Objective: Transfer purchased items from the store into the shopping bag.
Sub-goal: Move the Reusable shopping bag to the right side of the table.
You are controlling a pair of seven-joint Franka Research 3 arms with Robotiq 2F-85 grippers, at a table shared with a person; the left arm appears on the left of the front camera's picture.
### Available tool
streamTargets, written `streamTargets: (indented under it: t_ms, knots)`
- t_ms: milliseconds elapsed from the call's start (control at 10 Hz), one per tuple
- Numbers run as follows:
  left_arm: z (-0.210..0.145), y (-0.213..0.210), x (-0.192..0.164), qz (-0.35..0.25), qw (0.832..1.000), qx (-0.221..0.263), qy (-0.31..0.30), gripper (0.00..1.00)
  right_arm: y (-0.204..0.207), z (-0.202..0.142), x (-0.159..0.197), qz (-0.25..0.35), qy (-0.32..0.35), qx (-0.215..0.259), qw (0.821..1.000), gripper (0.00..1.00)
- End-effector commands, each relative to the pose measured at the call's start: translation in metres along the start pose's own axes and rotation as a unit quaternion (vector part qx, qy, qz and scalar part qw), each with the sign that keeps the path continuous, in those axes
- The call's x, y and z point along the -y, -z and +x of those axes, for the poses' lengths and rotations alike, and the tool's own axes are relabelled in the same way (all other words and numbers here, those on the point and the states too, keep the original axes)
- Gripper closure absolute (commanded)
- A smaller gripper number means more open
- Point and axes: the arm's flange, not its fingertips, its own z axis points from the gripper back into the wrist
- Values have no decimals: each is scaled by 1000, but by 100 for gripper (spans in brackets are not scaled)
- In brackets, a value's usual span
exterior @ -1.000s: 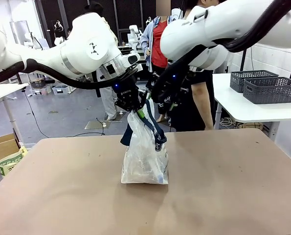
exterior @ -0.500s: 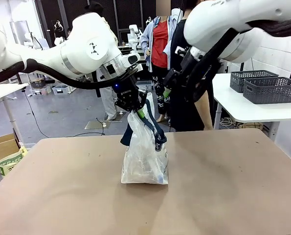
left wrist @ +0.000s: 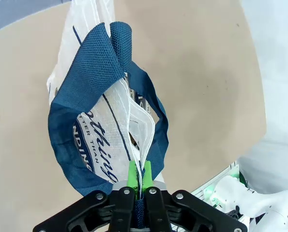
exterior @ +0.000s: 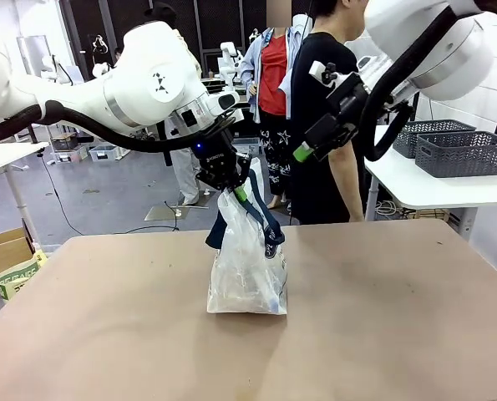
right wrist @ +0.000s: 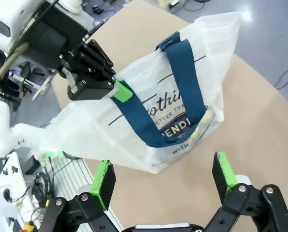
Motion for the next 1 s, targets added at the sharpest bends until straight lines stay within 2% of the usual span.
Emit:
streamTargets:
  t_ms: [0, 100, 200, 700, 900]
  knots:
    - [0, -2, 0, -4, 1000, 1, -3, 100, 1, 8, 6, 0, 10, 9, 1000, 0]
    - [0, -2, 0, -4, 1000, 1, -3, 100, 3, 16, 0, -20, 15, 3, 1000, 0]
    - [0, -2, 0, -4, 1000, 1, -3, 100, -2, 1, 5, -2, 2, 1, 1000, 0]
    - [0, 0, 0, 0, 1000, 0, 0, 100, -2, 1, 5, -2, 2, 1, 1000, 0]
    - [8, -20, 8, 59, 998, 5, 2, 100, -2, 1, 5, -2, 2, 1, 1000, 0]
